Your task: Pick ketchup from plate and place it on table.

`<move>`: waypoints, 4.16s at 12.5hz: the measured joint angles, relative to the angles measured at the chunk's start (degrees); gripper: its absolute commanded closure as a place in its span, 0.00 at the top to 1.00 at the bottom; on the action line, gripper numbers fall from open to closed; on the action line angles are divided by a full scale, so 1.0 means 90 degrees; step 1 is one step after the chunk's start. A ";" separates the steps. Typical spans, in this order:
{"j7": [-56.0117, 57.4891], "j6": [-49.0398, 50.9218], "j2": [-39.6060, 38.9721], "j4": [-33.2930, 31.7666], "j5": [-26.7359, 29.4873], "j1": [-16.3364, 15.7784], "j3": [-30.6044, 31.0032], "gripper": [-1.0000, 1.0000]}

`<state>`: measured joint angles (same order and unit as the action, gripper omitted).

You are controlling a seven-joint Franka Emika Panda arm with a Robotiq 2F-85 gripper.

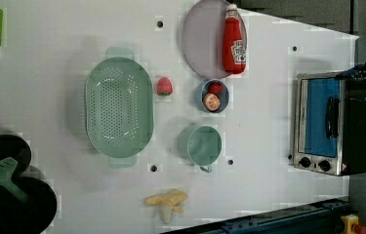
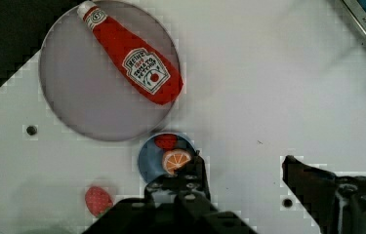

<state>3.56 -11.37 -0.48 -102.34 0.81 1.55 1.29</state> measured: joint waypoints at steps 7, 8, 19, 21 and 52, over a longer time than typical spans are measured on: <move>0.0017 0.0909 0.1745 -0.0485 0.0066 0.0549 0.0358 1.00; 0.0026 0.0636 0.1540 -0.0354 0.0044 0.0567 0.0411 1.00; 0.1852 -0.1753 -0.2195 -0.0622 0.0111 0.0579 0.0720 1.00; 0.2455 -0.2075 -0.2476 -0.0510 0.0097 0.0534 0.0755 1.00; 0.4069 -0.4008 -0.5513 0.1822 -0.0516 0.0218 0.0698 0.60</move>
<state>40.17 -47.45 -50.11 -85.94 -3.84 3.51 7.57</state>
